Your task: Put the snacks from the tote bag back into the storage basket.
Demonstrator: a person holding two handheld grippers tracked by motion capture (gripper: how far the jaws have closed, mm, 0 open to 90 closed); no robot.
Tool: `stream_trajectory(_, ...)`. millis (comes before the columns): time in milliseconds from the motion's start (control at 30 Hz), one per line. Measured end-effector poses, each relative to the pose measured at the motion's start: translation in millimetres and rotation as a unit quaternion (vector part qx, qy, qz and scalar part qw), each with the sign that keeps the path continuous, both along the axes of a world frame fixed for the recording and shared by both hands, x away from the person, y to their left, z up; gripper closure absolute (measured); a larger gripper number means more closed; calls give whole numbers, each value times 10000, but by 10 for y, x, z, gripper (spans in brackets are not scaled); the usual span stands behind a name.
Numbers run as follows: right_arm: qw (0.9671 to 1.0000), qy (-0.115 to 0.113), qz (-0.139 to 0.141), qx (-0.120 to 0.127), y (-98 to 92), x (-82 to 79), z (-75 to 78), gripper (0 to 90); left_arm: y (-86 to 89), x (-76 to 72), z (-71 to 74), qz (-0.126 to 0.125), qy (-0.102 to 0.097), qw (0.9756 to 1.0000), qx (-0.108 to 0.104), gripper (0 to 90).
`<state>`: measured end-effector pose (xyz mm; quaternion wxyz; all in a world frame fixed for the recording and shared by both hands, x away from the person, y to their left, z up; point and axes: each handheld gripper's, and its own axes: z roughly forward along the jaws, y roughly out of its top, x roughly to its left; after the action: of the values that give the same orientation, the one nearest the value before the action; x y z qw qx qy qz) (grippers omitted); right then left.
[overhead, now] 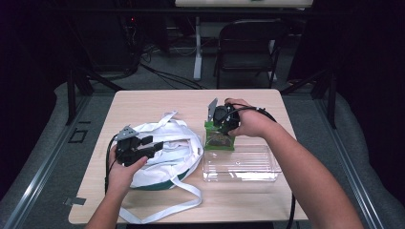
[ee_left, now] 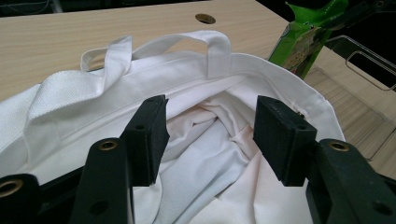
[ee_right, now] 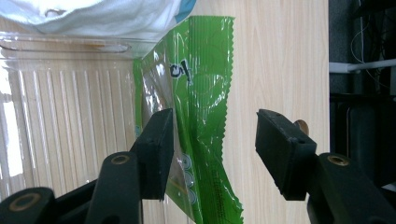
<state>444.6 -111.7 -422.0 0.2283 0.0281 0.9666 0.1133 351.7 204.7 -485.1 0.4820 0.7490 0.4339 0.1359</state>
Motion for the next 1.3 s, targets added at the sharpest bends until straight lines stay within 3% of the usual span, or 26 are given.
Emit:
stream_trajectory(233,9998,34,4,184,5,-7,31,458,8,-1,3,24,-7,10000,16,448)
stream_trajectory(633,9998,-20,-5,214,30,-24,86,454,15,-18,11,27,-34,10000,-5,449)
stream_trajectory(900,9993,-27,-10,367,37,-52,176,453,4,-18,20,25,-55,10000,-6,449)
stream_trajectory(1167,9975,-23,-186,680,11,-77,305,452,25,-40,8,57,-56,10000,19,449)
stream_trajectory(1200,9962,-24,-250,837,-3,-79,338,455,27,-42,9,68,-52,10000,11,449)
stream_trajectory(1300,9946,-16,-333,981,-17,-86,370,455,37,-45,16,89,-78,9999,3,449)
